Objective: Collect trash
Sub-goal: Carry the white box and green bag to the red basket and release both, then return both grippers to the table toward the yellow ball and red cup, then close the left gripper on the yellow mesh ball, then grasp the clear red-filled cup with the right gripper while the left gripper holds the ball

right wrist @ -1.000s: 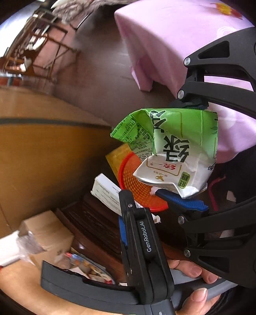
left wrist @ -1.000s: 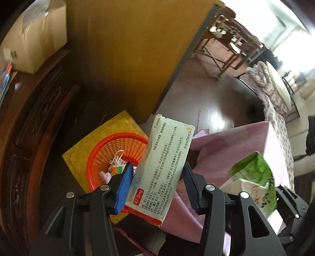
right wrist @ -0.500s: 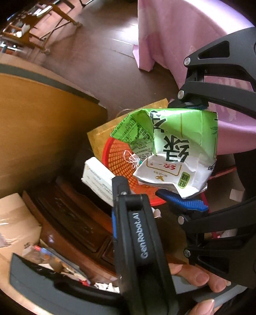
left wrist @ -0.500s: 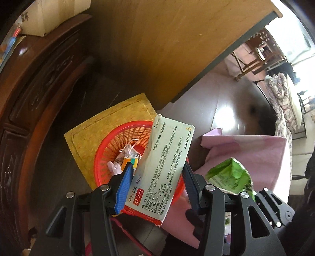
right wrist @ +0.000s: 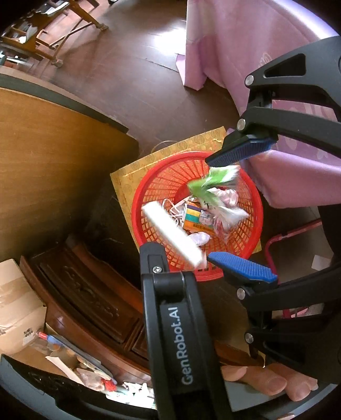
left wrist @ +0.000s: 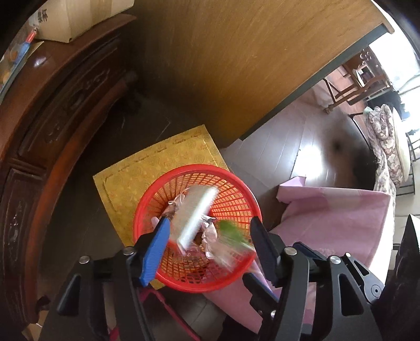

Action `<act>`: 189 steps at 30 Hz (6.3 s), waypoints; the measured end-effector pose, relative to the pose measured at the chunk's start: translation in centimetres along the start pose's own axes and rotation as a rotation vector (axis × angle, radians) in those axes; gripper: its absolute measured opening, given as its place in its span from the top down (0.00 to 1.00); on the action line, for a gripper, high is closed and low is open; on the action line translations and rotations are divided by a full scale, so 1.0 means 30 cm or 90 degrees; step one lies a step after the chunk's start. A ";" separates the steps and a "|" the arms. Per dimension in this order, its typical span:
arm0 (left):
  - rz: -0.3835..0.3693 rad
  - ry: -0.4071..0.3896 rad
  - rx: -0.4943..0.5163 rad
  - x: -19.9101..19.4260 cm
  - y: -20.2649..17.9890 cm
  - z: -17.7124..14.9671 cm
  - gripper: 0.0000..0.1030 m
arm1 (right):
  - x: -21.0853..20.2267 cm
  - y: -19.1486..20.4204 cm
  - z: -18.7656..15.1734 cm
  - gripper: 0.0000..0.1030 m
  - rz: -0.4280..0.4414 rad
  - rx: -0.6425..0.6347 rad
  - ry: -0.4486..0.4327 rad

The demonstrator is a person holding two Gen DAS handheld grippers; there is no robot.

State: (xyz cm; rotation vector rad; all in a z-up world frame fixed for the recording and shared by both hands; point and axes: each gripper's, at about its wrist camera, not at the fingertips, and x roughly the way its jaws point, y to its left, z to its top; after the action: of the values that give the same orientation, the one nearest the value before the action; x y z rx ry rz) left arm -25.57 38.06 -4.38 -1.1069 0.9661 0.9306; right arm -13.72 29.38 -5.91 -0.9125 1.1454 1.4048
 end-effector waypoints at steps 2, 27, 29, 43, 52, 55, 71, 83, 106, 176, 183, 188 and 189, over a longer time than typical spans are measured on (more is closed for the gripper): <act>0.002 -0.004 0.002 -0.006 -0.001 -0.001 0.38 | -0.009 -0.002 -0.003 0.36 -0.001 0.001 -0.002; 0.016 -0.061 0.125 -0.191 -0.233 -0.137 0.35 | -0.309 -0.124 -0.196 0.36 -0.048 0.082 -0.107; 0.020 -0.066 0.135 -0.204 -0.254 -0.147 0.34 | -0.334 -0.135 -0.215 0.36 -0.055 0.087 -0.116; 0.003 -0.080 0.292 -0.227 -0.574 -0.329 0.22 | -0.607 -0.443 -0.643 0.29 -0.154 0.288 -0.228; -0.003 -0.078 0.399 -0.169 -0.822 -0.481 0.19 | -0.724 -0.682 -0.981 0.26 -0.229 0.453 -0.281; -0.003 -0.076 0.440 -0.144 -0.910 -0.537 0.18 | -0.747 -0.750 -1.080 0.26 -0.245 0.502 -0.297; -0.044 -0.057 0.684 0.007 -1.387 -0.906 0.16 | -0.727 -1.051 -1.478 0.26 -0.297 0.711 -0.326; -0.055 -0.029 0.768 0.118 -1.590 -1.083 0.16 | -0.692 -1.082 -1.546 0.25 -0.296 0.720 -0.310; -0.069 -0.028 0.792 0.197 -1.732 -1.177 0.20 | -0.682 -1.084 -1.567 0.24 -0.289 0.741 -0.302; -0.133 -0.016 0.699 0.065 -1.502 -0.970 0.77 | -0.621 -1.158 -1.351 0.29 -0.370 0.681 -0.254; -0.126 -0.021 0.702 0.061 -1.494 -0.978 0.77 | -0.632 -1.156 -1.356 0.45 -0.379 0.680 -0.252; -0.125 -0.017 0.695 0.062 -1.485 -0.963 0.77 | -0.636 -1.142 -1.352 0.45 -0.372 0.679 -0.260; -0.126 -0.017 0.693 0.060 -1.484 -0.959 0.77 | -0.638 -1.136 -1.351 0.45 -0.371 0.678 -0.263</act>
State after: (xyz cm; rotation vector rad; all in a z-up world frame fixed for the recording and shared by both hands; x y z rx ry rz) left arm 12.52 1.64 1.60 -0.2432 1.0941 0.1560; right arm 20.49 -15.27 -3.18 -0.1265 0.9863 0.3417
